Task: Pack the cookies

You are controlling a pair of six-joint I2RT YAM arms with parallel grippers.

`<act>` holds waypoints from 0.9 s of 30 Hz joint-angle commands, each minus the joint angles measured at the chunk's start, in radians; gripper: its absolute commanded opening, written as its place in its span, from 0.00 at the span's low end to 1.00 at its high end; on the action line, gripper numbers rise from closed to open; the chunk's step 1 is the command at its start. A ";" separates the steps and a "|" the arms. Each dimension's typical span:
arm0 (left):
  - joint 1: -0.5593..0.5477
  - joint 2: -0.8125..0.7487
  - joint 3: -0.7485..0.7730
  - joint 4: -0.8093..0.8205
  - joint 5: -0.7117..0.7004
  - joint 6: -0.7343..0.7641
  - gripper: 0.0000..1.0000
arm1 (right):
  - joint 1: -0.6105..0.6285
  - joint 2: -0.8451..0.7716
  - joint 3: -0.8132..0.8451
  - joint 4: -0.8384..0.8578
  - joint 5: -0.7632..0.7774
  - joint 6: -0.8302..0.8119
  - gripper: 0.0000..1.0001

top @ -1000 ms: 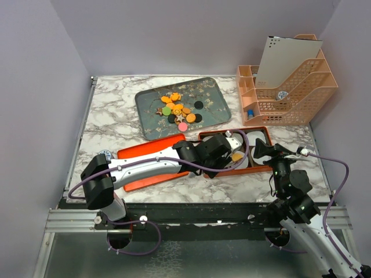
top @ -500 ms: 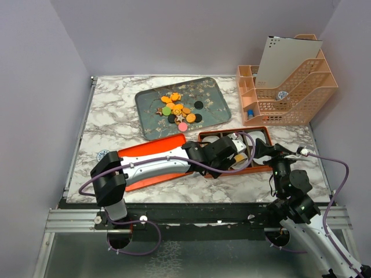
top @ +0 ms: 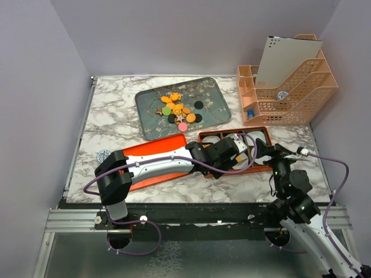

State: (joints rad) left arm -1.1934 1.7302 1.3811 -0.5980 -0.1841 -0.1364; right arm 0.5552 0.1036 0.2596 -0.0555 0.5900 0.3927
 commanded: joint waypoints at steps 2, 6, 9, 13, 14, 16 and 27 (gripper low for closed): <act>-0.005 -0.021 0.028 0.040 -0.047 0.009 0.60 | -0.002 -0.001 -0.008 -0.002 0.007 0.001 1.00; -0.006 -0.035 0.031 0.041 -0.061 0.005 0.61 | -0.003 0.001 -0.008 -0.001 0.004 0.000 1.00; -0.006 -0.054 0.034 0.044 -0.080 0.002 0.60 | -0.002 0.004 -0.010 0.001 -0.001 0.002 1.00; -0.004 -0.087 0.036 0.044 -0.119 -0.007 0.57 | -0.003 0.033 0.016 -0.010 -0.015 0.011 1.00; -0.002 -0.095 0.036 0.044 -0.127 -0.010 0.56 | -0.003 0.043 0.031 -0.021 -0.014 0.019 1.00; 0.007 -0.115 0.034 0.043 -0.142 -0.016 0.54 | -0.003 0.065 0.072 -0.061 -0.014 0.031 1.00; 0.250 -0.245 0.067 -0.064 -0.106 -0.074 0.48 | -0.002 0.100 0.332 -0.420 -0.001 0.136 1.00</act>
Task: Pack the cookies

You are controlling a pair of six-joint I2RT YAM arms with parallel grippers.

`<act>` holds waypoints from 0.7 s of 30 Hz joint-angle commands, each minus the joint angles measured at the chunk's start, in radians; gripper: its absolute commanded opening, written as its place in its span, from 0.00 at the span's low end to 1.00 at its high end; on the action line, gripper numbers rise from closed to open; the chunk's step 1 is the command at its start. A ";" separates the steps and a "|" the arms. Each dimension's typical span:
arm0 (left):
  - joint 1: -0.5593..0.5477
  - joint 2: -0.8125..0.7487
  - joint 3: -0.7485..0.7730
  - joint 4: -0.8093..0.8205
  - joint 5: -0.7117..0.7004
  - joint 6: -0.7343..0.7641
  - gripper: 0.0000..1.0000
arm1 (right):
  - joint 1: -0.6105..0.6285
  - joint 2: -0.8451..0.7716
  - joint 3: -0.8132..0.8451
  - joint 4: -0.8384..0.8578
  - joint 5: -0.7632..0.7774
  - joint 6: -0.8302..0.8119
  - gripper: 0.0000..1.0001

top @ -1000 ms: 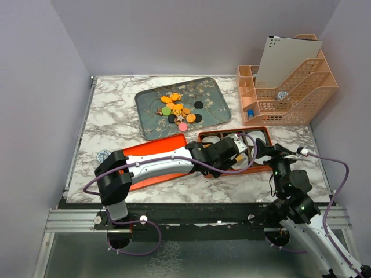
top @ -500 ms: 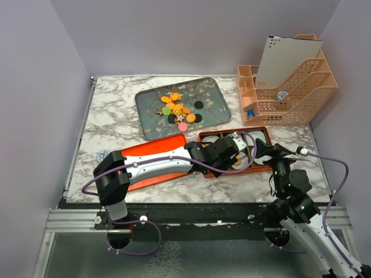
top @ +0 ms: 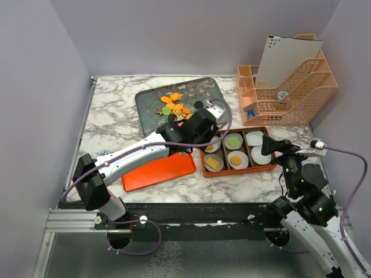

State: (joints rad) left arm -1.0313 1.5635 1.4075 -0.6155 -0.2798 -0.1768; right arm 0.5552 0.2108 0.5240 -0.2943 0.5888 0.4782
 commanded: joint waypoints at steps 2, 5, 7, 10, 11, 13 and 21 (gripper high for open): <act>0.138 -0.097 0.038 -0.061 -0.003 -0.037 0.48 | -0.002 -0.013 0.096 -0.219 0.004 0.054 1.00; 0.225 -0.110 0.029 -0.085 0.004 -0.038 0.49 | -0.002 -0.015 0.133 -0.271 0.010 0.051 1.00; 0.287 -0.111 0.018 -0.093 0.009 -0.042 0.49 | -0.002 -0.011 0.159 -0.311 0.013 0.055 1.00; 0.369 -0.103 0.000 -0.096 0.024 -0.051 0.50 | -0.003 -0.010 0.191 -0.358 0.012 0.063 1.00; 0.392 -0.097 -0.004 -0.096 0.028 -0.052 0.50 | -0.002 -0.011 0.198 -0.367 0.009 0.064 1.00; 0.430 -0.080 -0.008 -0.095 0.024 -0.053 0.50 | -0.003 -0.013 0.206 -0.375 -0.002 0.060 1.00; 0.547 -0.012 -0.020 -0.095 0.014 -0.084 0.51 | -0.002 -0.013 0.197 -0.370 -0.008 0.054 1.00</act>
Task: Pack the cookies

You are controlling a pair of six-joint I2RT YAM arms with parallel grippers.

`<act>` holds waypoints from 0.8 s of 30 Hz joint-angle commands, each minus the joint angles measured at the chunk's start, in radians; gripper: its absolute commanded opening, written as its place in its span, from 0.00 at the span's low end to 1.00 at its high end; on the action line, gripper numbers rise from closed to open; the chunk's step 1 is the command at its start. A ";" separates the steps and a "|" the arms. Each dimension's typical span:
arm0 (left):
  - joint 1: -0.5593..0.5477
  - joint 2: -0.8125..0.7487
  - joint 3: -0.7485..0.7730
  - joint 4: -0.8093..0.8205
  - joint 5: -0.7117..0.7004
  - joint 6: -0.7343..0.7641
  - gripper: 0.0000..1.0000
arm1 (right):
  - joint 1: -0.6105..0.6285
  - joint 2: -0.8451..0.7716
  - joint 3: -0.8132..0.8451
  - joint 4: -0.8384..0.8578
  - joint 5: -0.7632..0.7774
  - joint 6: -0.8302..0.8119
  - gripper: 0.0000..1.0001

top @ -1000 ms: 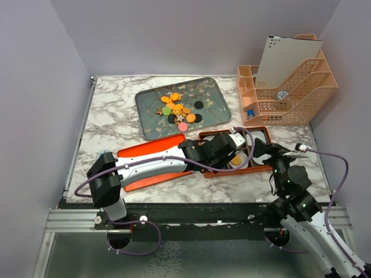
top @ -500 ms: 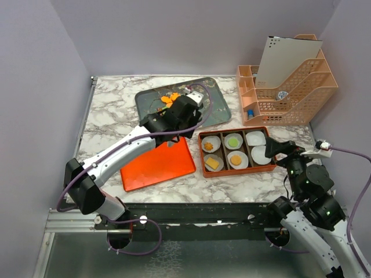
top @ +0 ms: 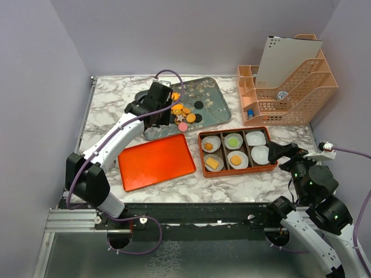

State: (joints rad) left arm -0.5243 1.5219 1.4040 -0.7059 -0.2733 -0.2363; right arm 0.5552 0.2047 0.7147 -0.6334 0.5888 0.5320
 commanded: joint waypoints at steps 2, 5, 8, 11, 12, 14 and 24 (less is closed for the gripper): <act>0.052 0.039 -0.035 -0.003 0.007 -0.024 0.51 | -0.003 -0.007 0.004 -0.028 -0.009 -0.001 1.00; 0.056 0.038 -0.071 -0.003 0.010 -0.027 0.51 | -0.003 -0.009 0.000 -0.025 -0.007 -0.002 1.00; 0.058 0.023 -0.117 0.003 0.010 -0.023 0.52 | -0.002 -0.012 -0.004 -0.022 -0.006 -0.003 1.00; 0.061 0.010 -0.160 0.015 0.020 -0.013 0.52 | -0.003 -0.011 -0.009 -0.019 -0.006 -0.001 1.00; 0.061 0.006 -0.172 0.023 0.030 -0.009 0.52 | -0.002 -0.013 -0.009 -0.019 -0.005 -0.001 1.00; 0.061 -0.001 -0.191 0.033 0.055 -0.006 0.52 | -0.002 -0.014 -0.010 -0.019 -0.004 -0.001 1.00; 0.061 -0.011 -0.214 0.062 0.124 -0.007 0.53 | -0.002 -0.016 -0.014 -0.017 -0.006 -0.003 1.00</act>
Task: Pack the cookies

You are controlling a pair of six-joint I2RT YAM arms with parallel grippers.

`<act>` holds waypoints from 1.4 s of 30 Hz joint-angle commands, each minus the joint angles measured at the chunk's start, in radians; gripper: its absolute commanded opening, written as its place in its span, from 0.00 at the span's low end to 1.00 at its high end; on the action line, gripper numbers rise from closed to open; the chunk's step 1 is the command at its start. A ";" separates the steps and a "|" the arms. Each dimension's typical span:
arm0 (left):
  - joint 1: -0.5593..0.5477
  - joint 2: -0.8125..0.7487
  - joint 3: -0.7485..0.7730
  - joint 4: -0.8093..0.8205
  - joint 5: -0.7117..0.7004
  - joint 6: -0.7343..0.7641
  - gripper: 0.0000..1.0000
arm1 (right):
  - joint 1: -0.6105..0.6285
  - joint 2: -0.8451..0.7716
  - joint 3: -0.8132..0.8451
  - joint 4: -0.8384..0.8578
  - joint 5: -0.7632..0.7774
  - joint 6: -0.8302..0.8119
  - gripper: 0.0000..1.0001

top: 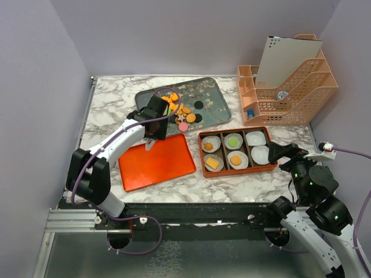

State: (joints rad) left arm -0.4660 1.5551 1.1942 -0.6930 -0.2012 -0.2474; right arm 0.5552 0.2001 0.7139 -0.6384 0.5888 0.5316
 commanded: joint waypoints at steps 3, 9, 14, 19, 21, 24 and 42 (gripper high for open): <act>0.002 -0.037 0.007 0.053 0.087 0.000 0.53 | -0.002 -0.011 -0.014 -0.009 -0.007 -0.004 1.00; -0.002 -0.039 0.017 0.058 0.130 -0.012 0.55 | -0.002 -0.014 -0.017 -0.007 -0.007 -0.004 1.00; -0.003 -0.016 0.040 0.062 0.128 -0.012 0.57 | -0.003 -0.013 -0.020 -0.005 -0.007 -0.006 1.00; -0.003 0.033 0.077 0.047 0.094 -0.015 0.57 | -0.003 -0.014 -0.020 -0.003 -0.006 -0.005 1.00; -0.003 0.046 0.088 0.042 0.075 -0.017 0.57 | -0.002 -0.017 -0.020 -0.004 -0.005 -0.005 1.00; -0.003 0.061 0.104 0.033 0.060 -0.019 0.57 | -0.003 -0.019 -0.022 0.000 -0.006 -0.007 1.00; 0.015 0.006 0.107 0.004 -0.076 -0.033 0.53 | -0.001 -0.033 -0.025 0.004 -0.007 -0.007 1.00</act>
State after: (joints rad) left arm -0.4679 1.6062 1.2842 -0.6907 -0.2115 -0.2661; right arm 0.5552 0.1818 0.7017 -0.6376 0.5888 0.5312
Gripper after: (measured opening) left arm 0.540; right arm 0.998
